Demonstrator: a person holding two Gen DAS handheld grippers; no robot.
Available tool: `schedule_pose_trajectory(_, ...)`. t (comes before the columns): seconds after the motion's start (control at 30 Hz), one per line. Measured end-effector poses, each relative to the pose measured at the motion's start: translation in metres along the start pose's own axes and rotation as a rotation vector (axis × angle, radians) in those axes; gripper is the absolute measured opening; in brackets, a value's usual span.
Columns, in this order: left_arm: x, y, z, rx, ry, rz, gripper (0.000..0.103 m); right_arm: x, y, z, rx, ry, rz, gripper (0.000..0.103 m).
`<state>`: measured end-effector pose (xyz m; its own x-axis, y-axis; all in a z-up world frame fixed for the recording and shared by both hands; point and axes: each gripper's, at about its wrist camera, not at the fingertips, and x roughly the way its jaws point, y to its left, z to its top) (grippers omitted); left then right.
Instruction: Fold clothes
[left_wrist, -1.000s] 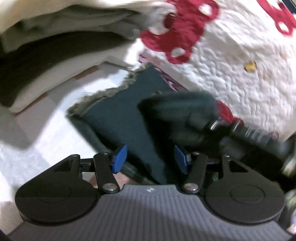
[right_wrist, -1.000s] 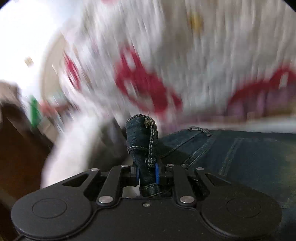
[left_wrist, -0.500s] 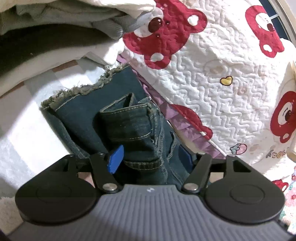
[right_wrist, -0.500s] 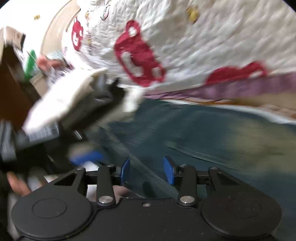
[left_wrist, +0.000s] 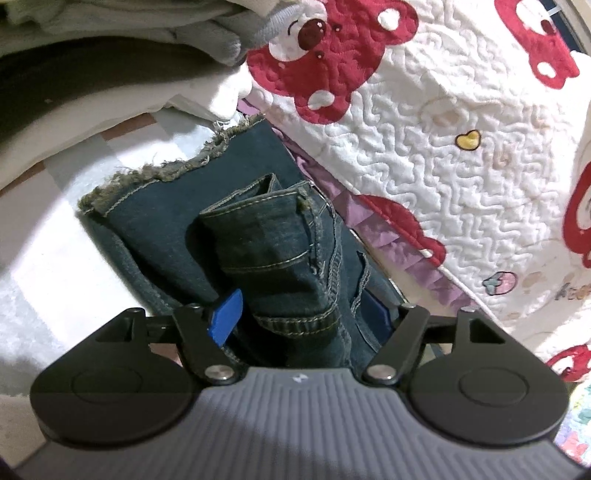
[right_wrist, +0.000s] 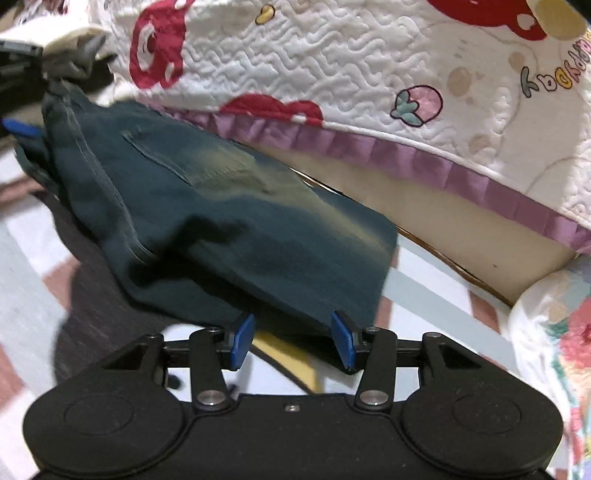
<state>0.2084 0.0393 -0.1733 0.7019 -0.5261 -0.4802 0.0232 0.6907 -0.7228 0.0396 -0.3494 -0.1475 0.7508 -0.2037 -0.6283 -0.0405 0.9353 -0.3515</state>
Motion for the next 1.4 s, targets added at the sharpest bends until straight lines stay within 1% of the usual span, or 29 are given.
schedule_pose_trajectory(0.07, 0.007, -0.01, 0.004, 0.032, 0.009, 0.039, 0.073, 0.003, -0.001, 0.001, -0.022, -0.01, -0.004, 0.055)
schedule_pose_trajectory(0.17, 0.02, -0.021, 0.014, 0.075, 0.03, 0.122, 0.074, 0.007, 0.001, 0.001, -0.039, -0.027, 0.003, 0.056)
schedule_pose_trajectory(0.27, 0.038, -0.02, 0.02, 0.03, 0.054, 0.19, 0.074, 0.01, 0.003, 0.0, -0.054, -0.037, 0.006, 0.057)
schedule_pose_trajectory(0.33, 0.047, -0.02, 0.021, 0.011, 0.056, 0.226, 0.074, 0.011, 0.004, -0.002, -0.063, -0.041, 0.008, 0.057)
schedule_pose_trajectory(0.4, 0.054, -0.022, 0.019, 0.026, 0.035, 0.24, 0.071, 0.012, 0.004, -0.004, -0.062, -0.047, 0.011, 0.059)
schedule_pose_trajectory(0.43, 0.057, -0.025, 0.018, 0.055, 0.027, 0.242, 0.061, 0.013, 0.004, -0.005, -0.064, -0.05, 0.01, 0.06)
schedule_pose_trajectory(0.47, 0.057, -0.029, 0.016, 0.088, 0.019, 0.238, 0.041, 0.014, 0.003, -0.006, -0.068, -0.051, 0.009, 0.061)
schedule_pose_trajectory(0.5, 0.057, -0.034, 0.015, 0.121, 0.011, 0.233, 0.035, 0.015, 0.002, -0.008, -0.072, -0.053, 0.008, 0.061)
schedule_pose_trajectory(0.53, 0.057, -0.038, 0.014, 0.154, 0.002, 0.229, 0.023, 0.016, 0.0, -0.008, -0.076, -0.054, 0.004, 0.061)
schedule_pose_trajectory(0.57, 0.055, -0.043, 0.018, 0.155, 0.014, 0.208, 0.018, 0.018, -0.001, -0.009, -0.081, -0.054, 0.0, 0.061)
schedule_pose_trajectory(0.6, 0.052, -0.047, 0.022, 0.155, 0.026, 0.187, 0.018, 0.019, -0.005, -0.009, -0.063, -0.055, -0.006, 0.061)
schedule_pose_trajectory(0.63, 0.048, -0.056, 0.027, 0.184, 0.033, 0.17, 0.017, 0.021, -0.01, -0.008, -0.04, -0.055, -0.013, 0.061)
schedule_pose_trajectory(0.67, 0.042, -0.069, 0.032, 0.231, 0.013, 0.124, 0.017, 0.022, -0.015, -0.008, -0.017, -0.056, -0.02, 0.062)
schedule_pose_trajectory(0.7, 0.036, -0.082, 0.037, 0.277, -0.006, 0.078, 0.016, 0.024, -0.019, -0.008, 0.005, -0.056, -0.027, 0.066)
schedule_pose_trajectory(0.77, 0.024, -0.111, 0.047, 0.349, -0.037, -0.029, 0.016, 0.028, -0.03, -0.008, 0.083, -0.046, -0.007, 0.066)
schedule_pose_trajectory(0.83, 0.011, -0.126, 0.057, 0.379, -0.095, -0.11, 0.015, 0.03, -0.036, -0.011, 0.133, -0.04, -0.002, 0.066)
schedule_pose_trajectory(0.9, -0.01, -0.12, 0.064, 0.348, -0.195, -0.179, 0.015, 0.031, -0.037, -0.012, 0.176, -0.042, 0.009, 0.066)
schedule_pose_trajectory(0.97, -0.022, -0.091, 0.061, 0.258, -0.258, -0.184, 0.015, 0.032, -0.038, -0.014, 0.23, -0.04, 0.03, 0.066)
schedule_pose_trajectory(1.0, -0.019, -0.068, 0.056, 0.214, -0.259, -0.119, 0.015, 0.033, -0.039, -0.015, 0.254, -0.038, 0.035, 0.066)
schedule_pose_trajectory(1.03, -0.01, -0.046, 0.049, 0.191, -0.239, -0.051, 0.015, 0.034, -0.04, -0.016, 0.276, -0.033, 0.042, 0.066)
schedule_pose_trajectory(1.13, 0.019, 0.016, 0.026, 0.127, -0.105, 0.115, 0.015, 0.044, -0.043, -0.021, 0.325, -0.008, 0.043, 0.065)
schedule_pose_trajectory(1.2, 0.018, 0.034, 0.015, 0.103, -0.119, 0.112, 0.016, 0.047, -0.05, -0.024, 0.39, -0.001, 0.042, 0.065)
schedule_pose_trajectory(1.27, 0.016, 0.025, 0.015, 0.147, -0.14, 0.106, 0.016, 0.05, -0.058, -0.028, 0.476, 0.013, 0.068, 0.065)
schedule_pose_trajectory(1.33, 0.018, 0.015, 0.013, 0.213, -0.147, 0.133, 0.016, 0.051, -0.063, -0.032, 0.531, 0.017, 0.084, 0.065)
schedule_pose_trajectory(1.37, 0.017, 0.017, 0.013, 0.222, -0.145, 0.144, 0.017, 0.051, -0.062, -0.032, 0.536, 0.017, 0.084, 0.065)
schedule_pose_trajectory(1.4, 0.018, 0.02, 0.013, 0.209, -0.144, 0.144, 0.017, 0.05, -0.061, -0.033, 0.538, 0.017, 0.082, 0.065)
